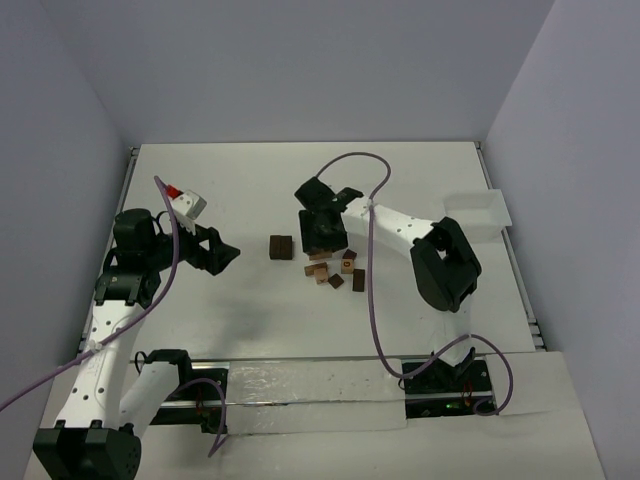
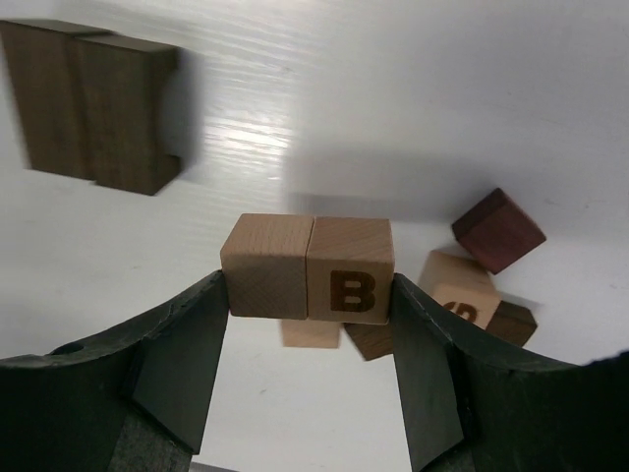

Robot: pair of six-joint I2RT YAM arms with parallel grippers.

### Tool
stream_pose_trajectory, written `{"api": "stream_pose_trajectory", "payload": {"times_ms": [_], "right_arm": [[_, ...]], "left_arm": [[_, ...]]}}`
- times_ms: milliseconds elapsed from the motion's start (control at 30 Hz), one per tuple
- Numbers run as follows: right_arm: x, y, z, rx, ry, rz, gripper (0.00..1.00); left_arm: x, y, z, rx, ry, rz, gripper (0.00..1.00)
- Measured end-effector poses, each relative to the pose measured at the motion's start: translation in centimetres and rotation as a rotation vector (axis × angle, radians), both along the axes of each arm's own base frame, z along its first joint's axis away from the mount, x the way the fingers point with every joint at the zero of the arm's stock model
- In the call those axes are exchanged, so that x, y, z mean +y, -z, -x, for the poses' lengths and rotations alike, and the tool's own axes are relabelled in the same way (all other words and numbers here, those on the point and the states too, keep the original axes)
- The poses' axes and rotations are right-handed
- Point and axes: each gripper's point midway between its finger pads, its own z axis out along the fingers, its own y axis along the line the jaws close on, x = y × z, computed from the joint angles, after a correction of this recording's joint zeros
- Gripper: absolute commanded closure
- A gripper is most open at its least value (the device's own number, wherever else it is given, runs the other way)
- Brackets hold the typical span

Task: Build the wood block tower

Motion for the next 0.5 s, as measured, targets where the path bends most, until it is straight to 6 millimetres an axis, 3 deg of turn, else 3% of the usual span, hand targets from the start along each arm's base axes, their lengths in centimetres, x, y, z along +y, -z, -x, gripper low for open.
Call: {"api": "stream_pose_trajectory", "payload": {"times_ms": [500], "right_arm": [[6.8, -7.4, -1.5, -0.104, 0.036, -0.173, 1.00]], "left_arm": [[0.2, 0.2, -0.5, 0.004, -0.021, 0.000, 0.02]]}}
